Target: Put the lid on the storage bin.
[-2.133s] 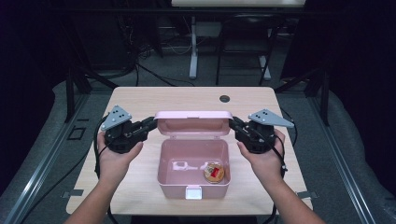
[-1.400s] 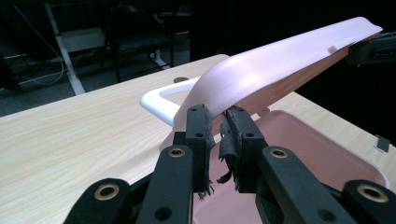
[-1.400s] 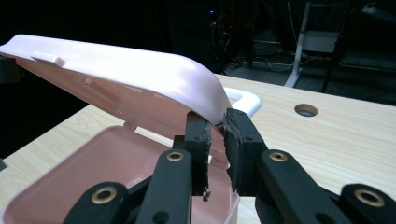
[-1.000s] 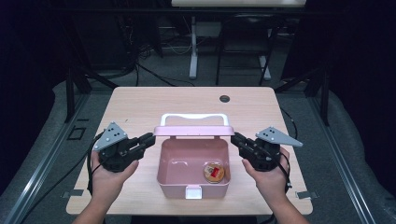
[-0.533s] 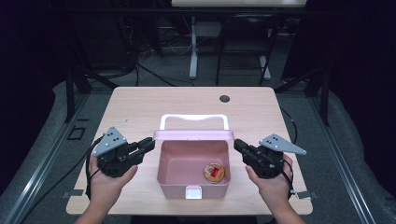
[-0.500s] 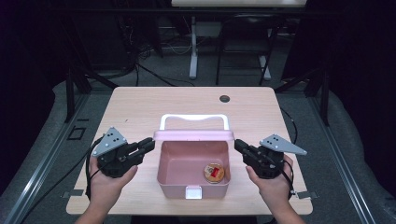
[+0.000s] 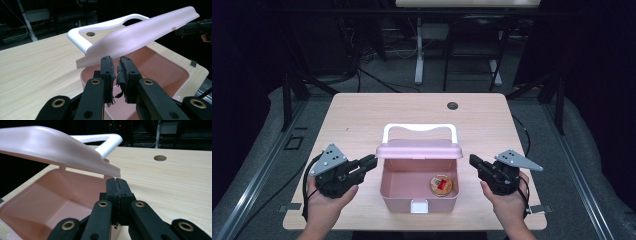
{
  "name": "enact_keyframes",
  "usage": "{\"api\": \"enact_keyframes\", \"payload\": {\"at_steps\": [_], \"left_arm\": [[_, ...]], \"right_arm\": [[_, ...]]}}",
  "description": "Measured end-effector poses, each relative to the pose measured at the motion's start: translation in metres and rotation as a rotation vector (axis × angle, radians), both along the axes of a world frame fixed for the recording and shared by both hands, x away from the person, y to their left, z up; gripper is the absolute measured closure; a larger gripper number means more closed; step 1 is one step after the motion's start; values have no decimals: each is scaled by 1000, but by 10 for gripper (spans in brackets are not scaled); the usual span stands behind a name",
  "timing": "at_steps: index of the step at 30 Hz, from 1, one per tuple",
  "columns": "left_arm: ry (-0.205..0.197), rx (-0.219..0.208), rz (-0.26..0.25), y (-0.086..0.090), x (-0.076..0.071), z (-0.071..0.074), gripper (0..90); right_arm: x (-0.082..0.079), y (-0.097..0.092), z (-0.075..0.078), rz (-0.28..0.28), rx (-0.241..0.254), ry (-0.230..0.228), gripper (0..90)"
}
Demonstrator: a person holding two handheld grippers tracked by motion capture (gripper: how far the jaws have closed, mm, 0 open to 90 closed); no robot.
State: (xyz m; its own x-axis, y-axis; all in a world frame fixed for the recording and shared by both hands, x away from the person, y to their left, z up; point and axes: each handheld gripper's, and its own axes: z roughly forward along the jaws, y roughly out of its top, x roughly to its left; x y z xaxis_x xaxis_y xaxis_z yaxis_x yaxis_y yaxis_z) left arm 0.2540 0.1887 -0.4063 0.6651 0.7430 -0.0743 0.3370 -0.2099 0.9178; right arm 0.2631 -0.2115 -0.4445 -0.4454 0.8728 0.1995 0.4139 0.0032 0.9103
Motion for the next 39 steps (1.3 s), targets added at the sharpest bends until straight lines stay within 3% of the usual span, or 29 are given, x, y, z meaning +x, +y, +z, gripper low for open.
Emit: {"api": "enact_keyframes", "payload": {"at_steps": [4,10,14,18,27,31,39], "left_arm": [[-5,3,1,-1,-3,-3,808],[-3,5,0,0,-8,-7,808],[-7,0,3,0,-10,-10,807],[-9,0,5,0,-12,-12,807],[-6,5,4,0,-16,-18,806],[2,-1,2,1,-18,-22,805],[2,-4,4,0,-24,-29,804]], "right_arm": [[2,-5,-9,-19,22,23,900],[3,-11,-23,-58,7,35,890],[4,-14,-33,-66,6,58,815],[7,-17,-41,-91,-28,33,725],[11,-26,-51,-125,-55,-17,501],[11,-28,-55,-133,-55,-22,450],[14,-32,-67,-141,-86,27,419]]}}
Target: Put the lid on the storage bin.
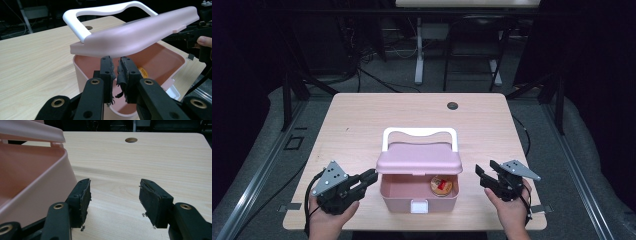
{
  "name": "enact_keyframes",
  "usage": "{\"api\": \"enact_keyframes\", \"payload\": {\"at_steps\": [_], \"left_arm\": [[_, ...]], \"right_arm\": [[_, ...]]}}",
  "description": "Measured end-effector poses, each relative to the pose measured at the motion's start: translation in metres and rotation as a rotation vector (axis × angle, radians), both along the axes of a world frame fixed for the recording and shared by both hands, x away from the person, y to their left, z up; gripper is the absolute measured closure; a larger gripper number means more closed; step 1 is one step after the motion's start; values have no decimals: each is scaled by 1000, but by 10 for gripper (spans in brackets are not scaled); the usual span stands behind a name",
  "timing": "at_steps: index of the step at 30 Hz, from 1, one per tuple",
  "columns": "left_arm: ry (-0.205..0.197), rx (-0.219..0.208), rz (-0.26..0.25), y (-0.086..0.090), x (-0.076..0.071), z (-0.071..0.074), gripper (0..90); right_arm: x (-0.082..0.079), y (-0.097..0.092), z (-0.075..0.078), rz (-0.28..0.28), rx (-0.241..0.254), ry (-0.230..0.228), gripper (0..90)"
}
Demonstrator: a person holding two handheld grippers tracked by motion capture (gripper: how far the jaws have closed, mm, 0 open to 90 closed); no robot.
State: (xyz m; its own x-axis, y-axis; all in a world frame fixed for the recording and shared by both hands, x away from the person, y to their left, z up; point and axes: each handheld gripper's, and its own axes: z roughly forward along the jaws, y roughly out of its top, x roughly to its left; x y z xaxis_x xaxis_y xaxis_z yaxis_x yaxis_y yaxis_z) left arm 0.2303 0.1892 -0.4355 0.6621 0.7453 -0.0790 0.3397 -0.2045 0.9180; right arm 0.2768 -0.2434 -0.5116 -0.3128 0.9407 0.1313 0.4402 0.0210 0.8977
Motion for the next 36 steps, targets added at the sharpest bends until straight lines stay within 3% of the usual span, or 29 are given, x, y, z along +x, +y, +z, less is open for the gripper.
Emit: {"api": "enact_keyframes", "payload": {"at_steps": [13,17,36], "left_arm": [[16,1,-9,2,-9,-13,807],[26,-23,-8,1,-12,-19,808],[74,-3,-17,3,-17,-37,809]], "right_arm": [[0,-2,-8,-8,-8,19,415],[0,-2,-10,-7,-3,26,415],[-2,-2,-10,-10,-10,18,421]]}}
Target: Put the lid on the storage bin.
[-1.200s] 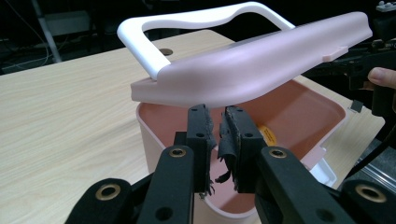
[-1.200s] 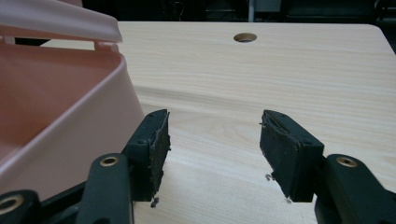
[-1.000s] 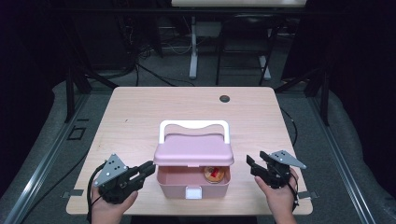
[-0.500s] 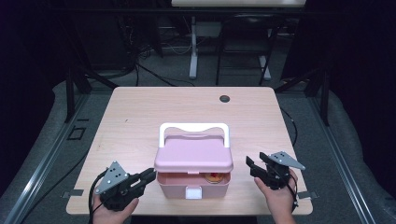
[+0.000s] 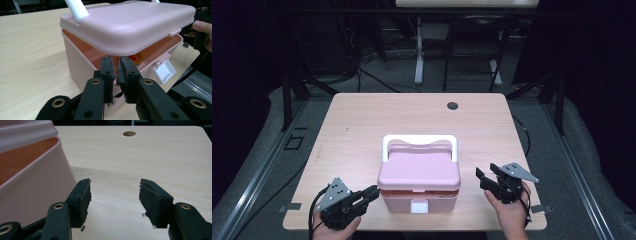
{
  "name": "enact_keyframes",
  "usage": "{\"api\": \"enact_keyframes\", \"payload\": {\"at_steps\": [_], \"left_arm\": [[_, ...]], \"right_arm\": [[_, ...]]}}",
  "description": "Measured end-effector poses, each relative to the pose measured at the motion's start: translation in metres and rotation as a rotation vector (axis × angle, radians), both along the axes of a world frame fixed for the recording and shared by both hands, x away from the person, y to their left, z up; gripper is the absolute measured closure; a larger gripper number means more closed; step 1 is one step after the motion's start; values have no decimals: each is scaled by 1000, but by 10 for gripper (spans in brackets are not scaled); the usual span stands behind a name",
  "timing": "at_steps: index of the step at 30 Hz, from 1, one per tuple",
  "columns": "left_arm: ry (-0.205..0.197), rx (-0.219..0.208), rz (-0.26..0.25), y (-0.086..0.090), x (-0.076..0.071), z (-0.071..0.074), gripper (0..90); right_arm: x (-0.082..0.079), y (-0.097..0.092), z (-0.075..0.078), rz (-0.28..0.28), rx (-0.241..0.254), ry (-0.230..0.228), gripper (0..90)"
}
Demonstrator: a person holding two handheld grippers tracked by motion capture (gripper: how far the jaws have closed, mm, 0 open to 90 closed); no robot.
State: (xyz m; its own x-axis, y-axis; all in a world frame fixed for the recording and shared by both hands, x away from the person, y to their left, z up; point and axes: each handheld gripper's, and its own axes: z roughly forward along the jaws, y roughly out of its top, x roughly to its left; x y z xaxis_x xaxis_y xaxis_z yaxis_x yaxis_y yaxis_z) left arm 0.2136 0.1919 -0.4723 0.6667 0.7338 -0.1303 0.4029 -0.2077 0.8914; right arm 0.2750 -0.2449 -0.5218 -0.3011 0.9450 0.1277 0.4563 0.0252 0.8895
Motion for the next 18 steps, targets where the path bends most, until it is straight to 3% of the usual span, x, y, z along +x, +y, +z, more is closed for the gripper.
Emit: {"api": "enact_keyframes", "payload": {"at_steps": [18], "left_arm": [[21,-1,32,6,1,-3,805]], "right_arm": [[0,-2,0,-4,4,0,429]]}}
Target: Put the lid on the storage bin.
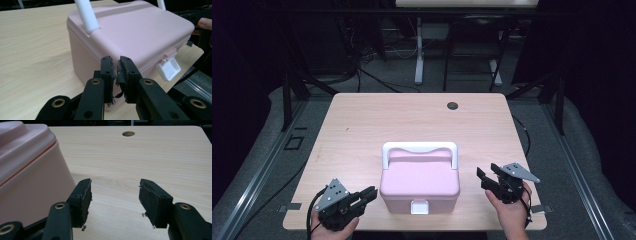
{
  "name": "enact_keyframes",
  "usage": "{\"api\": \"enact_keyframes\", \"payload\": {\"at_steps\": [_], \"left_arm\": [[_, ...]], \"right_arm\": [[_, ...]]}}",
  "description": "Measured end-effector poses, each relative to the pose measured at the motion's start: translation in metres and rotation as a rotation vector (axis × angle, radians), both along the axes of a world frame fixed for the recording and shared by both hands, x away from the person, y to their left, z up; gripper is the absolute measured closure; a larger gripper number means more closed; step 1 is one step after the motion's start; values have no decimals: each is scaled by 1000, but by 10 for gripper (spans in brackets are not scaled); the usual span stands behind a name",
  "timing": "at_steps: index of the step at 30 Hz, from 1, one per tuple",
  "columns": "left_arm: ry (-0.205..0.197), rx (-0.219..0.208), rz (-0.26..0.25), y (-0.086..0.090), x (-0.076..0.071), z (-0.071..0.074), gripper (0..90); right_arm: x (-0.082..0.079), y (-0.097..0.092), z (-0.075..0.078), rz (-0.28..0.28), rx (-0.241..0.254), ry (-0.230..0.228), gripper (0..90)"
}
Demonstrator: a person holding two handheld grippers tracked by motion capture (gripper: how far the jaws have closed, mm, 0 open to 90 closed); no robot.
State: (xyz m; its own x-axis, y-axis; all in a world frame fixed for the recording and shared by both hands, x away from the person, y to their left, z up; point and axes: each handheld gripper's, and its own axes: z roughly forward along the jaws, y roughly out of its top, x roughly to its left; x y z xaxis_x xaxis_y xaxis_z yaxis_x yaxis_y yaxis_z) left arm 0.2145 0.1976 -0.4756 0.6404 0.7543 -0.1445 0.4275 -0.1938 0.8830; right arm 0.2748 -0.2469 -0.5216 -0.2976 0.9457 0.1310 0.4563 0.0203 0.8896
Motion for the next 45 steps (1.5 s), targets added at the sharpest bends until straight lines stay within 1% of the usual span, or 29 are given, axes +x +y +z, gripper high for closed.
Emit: {"api": "enact_keyframes", "payload": {"at_steps": [1,2,3,6,8,9,10,12,13,16,17,19,25,26,29,32,33,35,36,37,38,40,42,45], "left_arm": [[3,5,2,1,1,0,801],[0,-3,4,2,2,0,793],[2,1,10,3,3,1,782],[-12,-12,29,6,7,2,755],[-14,-10,39,8,12,4,731],[-19,-19,49,8,14,4,719],[-16,-11,47,9,17,6,704],[-23,-23,57,9,21,6,672],[-18,-18,61,10,24,7,652],[-23,-20,77,12,32,8,618],[-22,-14,87,13,35,8,604],[-18,-19,97,15,42,8,579],[7,-22,114,20,60,5,561],[5,-23,115,21,62,4,561],[4,-34,141,23,69,-3,561],[15,-21,153,26,75,-11,557],[13,-24,160,27,77,-14,554],[16,-10,170,29,79,-22,537],[20,8,172,30,79,-23,527],[14,15,184,30,80,-27,522],[23,16,181,31,80,-30,512],[24,25,187,33,81,-34,505],[33,21,179,35,81,-36,498],[27,32,188,37,82,-40,494]], "right_arm": [[0,0,0,0,1,0,429],[0,0,0,-1,2,-1,429],[0,0,0,0,1,0,429],[0,0,0,1,-2,1,432],[0,0,0,2,-4,1,433],[0,1,0,2,-3,3,433],[0,1,0,3,-4,1,433],[1,1,0,3,-6,1,433],[1,0,0,2,-5,2,433],[1,-1,0,-1,-1,3,433],[1,-1,-1,-2,-1,4,433],[2,-2,-1,-2,-2,5,433],[2,-3,-1,-7,-3,5,433],[2,-3,-2,-7,-6,6,433],[3,-2,-3,-2,-12,7,433],[4,-2,-4,0,-16,3,434],[3,-2,-4,0,-20,1,433],[3,-2,-4,-4,-30,-3,434],[4,-3,-5,-10,-46,-7,436],[4,-3,-6,-11,-52,-4,437],[5,-4,-7,-14,-61,-2,438],[6,-5,-10,-15,-63,8,439],[7,-4,-13,-13,-64,15,440],[7,-3,-14,-9,-68,18,441]]}}
